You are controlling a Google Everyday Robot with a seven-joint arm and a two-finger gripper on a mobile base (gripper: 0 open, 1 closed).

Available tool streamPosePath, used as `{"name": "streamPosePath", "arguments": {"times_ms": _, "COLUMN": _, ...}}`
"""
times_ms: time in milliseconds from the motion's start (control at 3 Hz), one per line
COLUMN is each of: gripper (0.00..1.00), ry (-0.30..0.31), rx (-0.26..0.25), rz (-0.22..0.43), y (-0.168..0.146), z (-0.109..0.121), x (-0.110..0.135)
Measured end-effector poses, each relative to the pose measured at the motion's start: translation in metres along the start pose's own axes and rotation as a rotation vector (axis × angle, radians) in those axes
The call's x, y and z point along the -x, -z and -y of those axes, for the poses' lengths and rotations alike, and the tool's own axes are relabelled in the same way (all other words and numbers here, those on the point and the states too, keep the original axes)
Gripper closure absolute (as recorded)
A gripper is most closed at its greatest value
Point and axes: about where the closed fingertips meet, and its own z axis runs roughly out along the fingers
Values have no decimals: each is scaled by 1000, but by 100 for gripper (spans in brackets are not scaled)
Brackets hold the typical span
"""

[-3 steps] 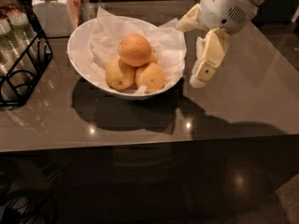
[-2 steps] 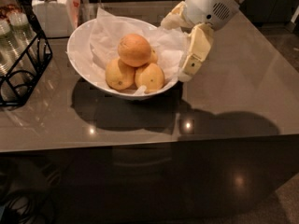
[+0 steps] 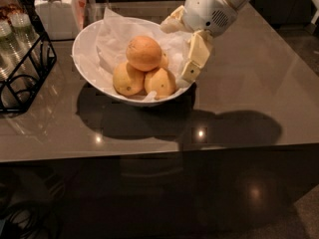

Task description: Pick orange from white bowl

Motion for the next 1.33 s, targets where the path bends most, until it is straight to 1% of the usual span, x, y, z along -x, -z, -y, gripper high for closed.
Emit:
{"name": "streamPosePath", "arguments": {"times_ms": 333, "gripper": 0, "ry": 63, "rx": 71, "rz": 35, "y": -33, "z": 17, "x": 15}}
{"name": "streamPosePath", "arguments": {"times_ms": 667, "gripper": 0, "ry": 101, "rx": 120, "rz": 63, "y": -58, "z": 28, "x": 25}}
{"name": "streamPosePath", "arguments": {"times_ms": 1000, "gripper": 0, "ry": 149, "rx": 146, "rz": 47, "y": -79, "z": 52, "x": 35}}
{"name": "streamPosePath", "arguments": {"times_ms": 1333, "gripper": 0, "ry": 144, "rx": 126, "rz": 47, "y": -81, "z": 57, "x": 35}}
